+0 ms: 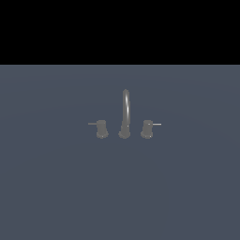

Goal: Turn on the faucet by rotating a designated handle.

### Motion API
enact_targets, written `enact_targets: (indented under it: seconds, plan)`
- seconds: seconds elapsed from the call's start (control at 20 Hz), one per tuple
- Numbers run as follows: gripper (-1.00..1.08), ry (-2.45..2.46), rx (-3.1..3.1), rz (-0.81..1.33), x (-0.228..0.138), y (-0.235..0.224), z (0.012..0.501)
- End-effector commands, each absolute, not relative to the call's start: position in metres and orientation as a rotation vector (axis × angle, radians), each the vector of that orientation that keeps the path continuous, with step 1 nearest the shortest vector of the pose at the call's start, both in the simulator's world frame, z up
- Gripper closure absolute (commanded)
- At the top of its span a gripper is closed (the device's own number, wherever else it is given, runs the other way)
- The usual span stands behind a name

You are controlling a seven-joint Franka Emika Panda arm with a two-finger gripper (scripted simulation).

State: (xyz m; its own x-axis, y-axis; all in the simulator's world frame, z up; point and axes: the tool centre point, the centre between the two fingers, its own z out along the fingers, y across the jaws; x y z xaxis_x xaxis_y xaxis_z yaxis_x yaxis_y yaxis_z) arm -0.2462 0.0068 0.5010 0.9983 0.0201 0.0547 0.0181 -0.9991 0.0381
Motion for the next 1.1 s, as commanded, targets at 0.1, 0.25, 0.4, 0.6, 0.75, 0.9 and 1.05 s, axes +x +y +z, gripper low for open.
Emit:
enact_targets:
  seconds: [0.1,0.25,0.4,0.6,0.75,0.9,1.05]
  plan:
    - [1.08,0.024,3.103,0.085,-0.246,0.005,0.501]
    - [1.08,-0.001,3.107,0.083,-0.243,-0.003,0.504]
    - [1.08,-0.024,3.111,0.081,-0.241,-0.011,0.506]
    - [1.08,-0.025,3.111,0.081,-0.241,-0.011,0.506]
    - [1.08,-0.040,3.112,0.081,-0.238,-0.011,0.505]
    - [1.08,-0.074,3.113,0.080,-0.231,-0.012,0.503]
    - [1.08,-0.126,3.115,0.079,-0.220,-0.014,0.500]
